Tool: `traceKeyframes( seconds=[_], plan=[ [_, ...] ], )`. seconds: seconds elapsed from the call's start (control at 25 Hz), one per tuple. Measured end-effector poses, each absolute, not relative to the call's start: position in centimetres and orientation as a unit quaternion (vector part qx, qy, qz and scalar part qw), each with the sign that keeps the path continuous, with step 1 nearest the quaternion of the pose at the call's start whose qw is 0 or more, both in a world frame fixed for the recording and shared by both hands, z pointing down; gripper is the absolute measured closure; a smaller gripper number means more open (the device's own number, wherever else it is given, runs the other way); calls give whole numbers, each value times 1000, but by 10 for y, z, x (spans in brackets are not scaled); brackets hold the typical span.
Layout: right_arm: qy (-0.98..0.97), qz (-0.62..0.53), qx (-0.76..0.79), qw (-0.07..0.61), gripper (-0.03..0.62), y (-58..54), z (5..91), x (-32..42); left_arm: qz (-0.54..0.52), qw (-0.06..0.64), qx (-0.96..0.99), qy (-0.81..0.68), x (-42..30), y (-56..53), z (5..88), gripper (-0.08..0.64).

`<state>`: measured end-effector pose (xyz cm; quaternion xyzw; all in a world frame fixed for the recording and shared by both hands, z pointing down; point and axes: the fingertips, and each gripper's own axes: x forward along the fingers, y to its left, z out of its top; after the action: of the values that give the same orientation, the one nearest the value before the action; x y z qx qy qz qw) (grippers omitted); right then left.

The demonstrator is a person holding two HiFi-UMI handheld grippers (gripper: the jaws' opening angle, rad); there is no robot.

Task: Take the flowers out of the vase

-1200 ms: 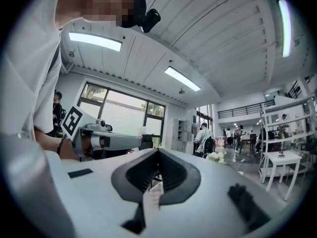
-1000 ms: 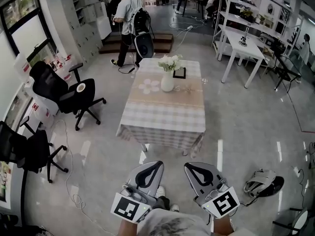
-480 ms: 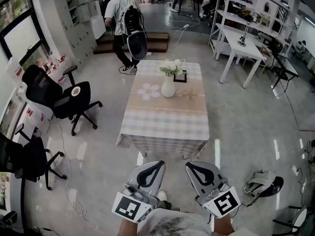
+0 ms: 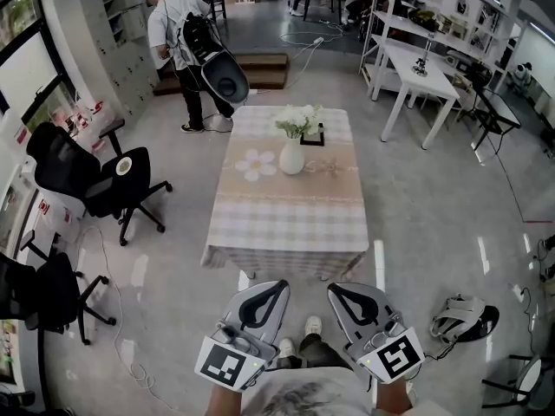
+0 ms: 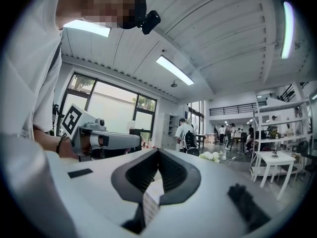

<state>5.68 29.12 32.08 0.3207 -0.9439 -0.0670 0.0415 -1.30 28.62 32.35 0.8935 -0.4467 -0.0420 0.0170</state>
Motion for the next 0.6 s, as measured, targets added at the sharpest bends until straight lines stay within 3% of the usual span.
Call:
traceKeyframes(
  seconds=[0.6],
  plan=[
    [-952,-63,296,36,577,193,327,65,-29,33,884,-465,0,195,331,552]
  ],
)
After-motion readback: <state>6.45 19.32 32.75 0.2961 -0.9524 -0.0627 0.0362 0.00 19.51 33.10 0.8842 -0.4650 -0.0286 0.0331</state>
